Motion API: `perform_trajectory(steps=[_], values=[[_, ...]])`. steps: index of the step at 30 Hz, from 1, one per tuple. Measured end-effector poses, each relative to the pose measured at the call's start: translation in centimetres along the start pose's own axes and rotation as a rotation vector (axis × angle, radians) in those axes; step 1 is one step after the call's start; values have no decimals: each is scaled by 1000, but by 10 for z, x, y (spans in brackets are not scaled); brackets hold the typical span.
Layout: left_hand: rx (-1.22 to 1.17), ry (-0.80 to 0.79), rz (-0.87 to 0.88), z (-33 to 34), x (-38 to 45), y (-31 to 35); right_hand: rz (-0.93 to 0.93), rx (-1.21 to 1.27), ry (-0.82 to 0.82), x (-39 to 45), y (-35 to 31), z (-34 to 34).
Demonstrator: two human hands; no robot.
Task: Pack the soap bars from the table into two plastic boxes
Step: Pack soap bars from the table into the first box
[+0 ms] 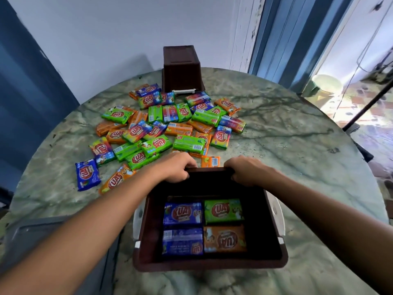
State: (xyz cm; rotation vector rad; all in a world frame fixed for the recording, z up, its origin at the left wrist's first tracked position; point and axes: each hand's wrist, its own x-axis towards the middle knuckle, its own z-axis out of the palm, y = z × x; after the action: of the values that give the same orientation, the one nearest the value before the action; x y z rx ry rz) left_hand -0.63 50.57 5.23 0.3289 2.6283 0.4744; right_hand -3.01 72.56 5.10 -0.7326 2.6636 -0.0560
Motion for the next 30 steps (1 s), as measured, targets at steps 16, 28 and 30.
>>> perform_trajectory(steps=[16,28,30], values=[[237,13,-184,-15,125,-48,-40,-286,-87,148,65,-14],[370,49,-177,0,139,-58,-19,-459,21,158,71,20],[325,62,-176,1,126,-55,-1,-433,-31,144,72,20]])
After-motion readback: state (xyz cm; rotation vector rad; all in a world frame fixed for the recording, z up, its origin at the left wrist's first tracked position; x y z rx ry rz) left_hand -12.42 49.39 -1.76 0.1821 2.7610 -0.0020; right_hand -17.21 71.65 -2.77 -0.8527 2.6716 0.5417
